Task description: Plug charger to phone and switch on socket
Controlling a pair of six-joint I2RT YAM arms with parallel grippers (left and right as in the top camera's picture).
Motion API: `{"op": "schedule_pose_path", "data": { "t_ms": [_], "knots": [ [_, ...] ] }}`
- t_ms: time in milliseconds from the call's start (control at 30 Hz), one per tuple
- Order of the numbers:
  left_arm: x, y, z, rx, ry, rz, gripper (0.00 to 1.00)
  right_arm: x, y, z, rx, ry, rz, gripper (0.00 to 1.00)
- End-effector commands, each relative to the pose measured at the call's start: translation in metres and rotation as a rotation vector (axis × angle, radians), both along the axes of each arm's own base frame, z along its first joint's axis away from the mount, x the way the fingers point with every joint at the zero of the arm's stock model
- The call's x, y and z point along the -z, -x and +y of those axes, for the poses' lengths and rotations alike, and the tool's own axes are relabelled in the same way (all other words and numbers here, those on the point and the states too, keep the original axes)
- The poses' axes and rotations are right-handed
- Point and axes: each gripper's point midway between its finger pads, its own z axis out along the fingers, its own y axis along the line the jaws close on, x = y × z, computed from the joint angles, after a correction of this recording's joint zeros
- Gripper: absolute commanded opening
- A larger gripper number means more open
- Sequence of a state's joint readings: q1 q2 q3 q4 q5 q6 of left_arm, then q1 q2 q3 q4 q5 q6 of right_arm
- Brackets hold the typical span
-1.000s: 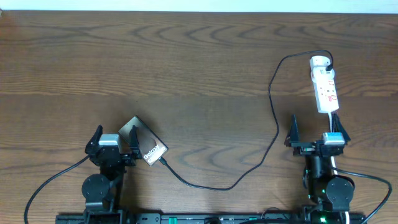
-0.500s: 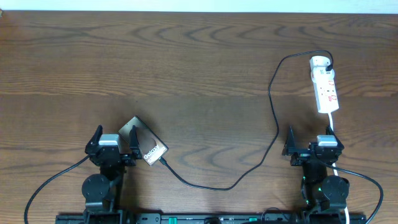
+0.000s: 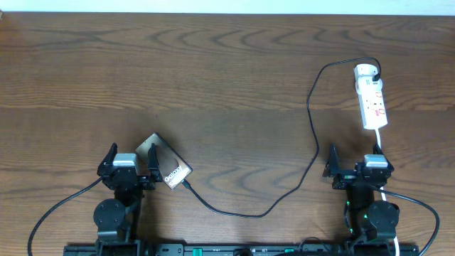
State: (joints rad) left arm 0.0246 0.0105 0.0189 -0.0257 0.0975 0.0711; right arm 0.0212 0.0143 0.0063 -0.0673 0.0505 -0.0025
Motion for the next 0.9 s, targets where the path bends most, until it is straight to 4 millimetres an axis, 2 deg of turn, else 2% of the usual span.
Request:
{"op": "schedule_pose_path", "data": {
  "t_ms": [0, 867],
  "knots": [
    [0.0150, 0.0009, 0.0001, 0.000, 0.010, 0.046, 0.87, -0.0005, 0.0006, 0.0000, 0.010, -0.030, -0.005, 0.99],
    [0.0150, 0.0009, 0.0001, 0.000, 0.010, 0.046, 0.87, -0.0010, 0.0005, 0.0015, 0.001, -0.030, -0.006, 0.99]
  ]
}}
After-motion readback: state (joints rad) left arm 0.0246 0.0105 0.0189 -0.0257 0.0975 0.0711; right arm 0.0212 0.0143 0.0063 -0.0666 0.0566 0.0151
